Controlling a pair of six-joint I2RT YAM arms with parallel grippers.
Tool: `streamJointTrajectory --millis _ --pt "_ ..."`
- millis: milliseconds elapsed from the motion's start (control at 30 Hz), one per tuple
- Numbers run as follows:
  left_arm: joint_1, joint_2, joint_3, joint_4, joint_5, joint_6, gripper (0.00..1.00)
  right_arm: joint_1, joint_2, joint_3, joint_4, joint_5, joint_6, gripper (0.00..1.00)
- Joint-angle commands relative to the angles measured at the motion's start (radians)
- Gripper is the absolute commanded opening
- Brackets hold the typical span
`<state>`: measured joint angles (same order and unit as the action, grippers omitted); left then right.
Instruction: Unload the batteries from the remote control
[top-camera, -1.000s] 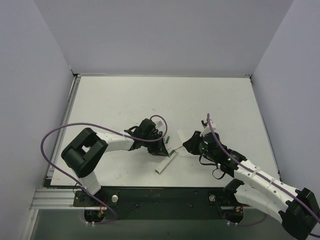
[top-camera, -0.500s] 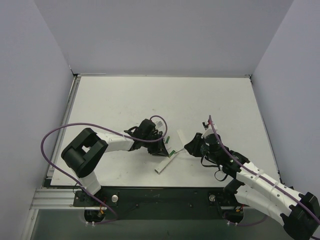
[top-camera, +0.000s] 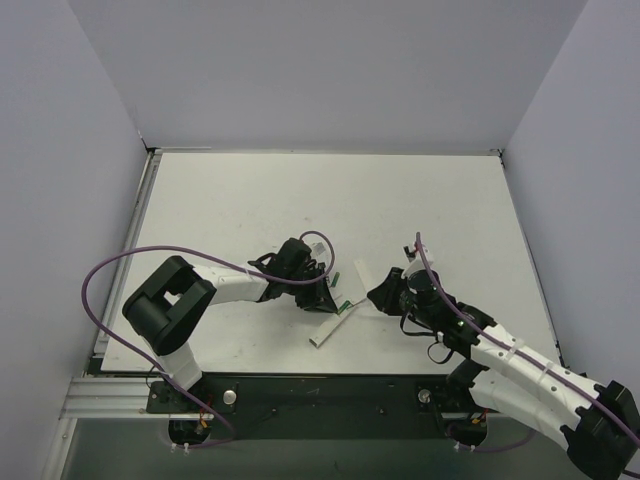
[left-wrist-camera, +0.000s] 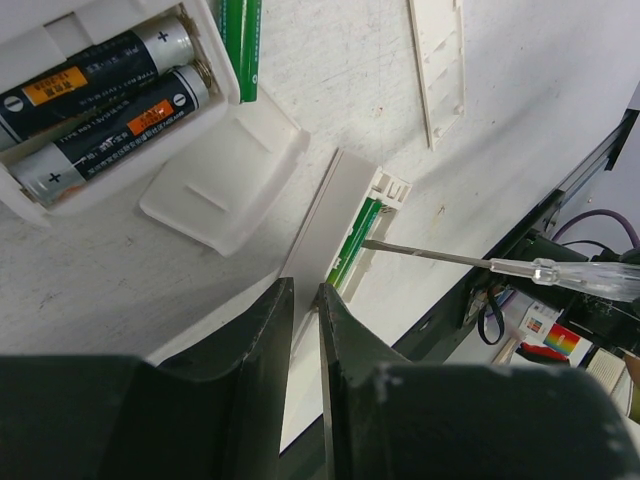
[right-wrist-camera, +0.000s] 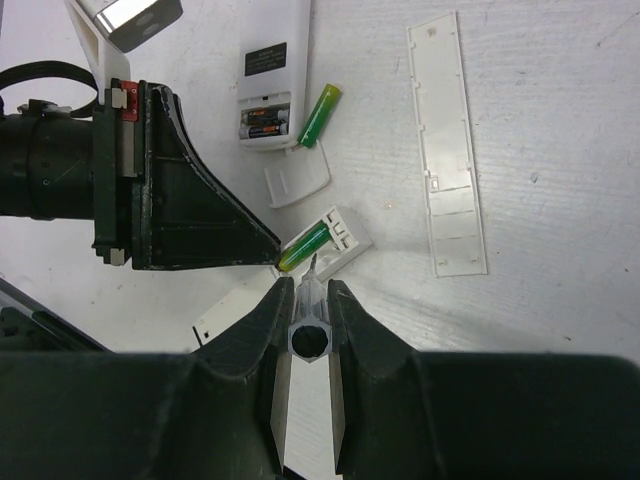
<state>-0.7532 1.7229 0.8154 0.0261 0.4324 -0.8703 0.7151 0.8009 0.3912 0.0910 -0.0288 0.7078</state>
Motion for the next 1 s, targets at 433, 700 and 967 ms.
streamJointTrajectory --millis 433,700,967 --pt "-0.008 0.007 -0.055 0.071 0.034 -0.039 0.25 0.029 -0.046 -0.15 0.191 0.121 0.035 0.0" --pt "-0.008 0.012 -0.048 0.074 0.035 -0.041 0.25 0.029 -0.081 -0.115 0.147 0.061 0.012 0.0" --pt "-0.009 0.01 -0.045 0.063 0.032 -0.038 0.25 0.029 -0.112 -0.1 0.131 0.036 -0.021 0.0"
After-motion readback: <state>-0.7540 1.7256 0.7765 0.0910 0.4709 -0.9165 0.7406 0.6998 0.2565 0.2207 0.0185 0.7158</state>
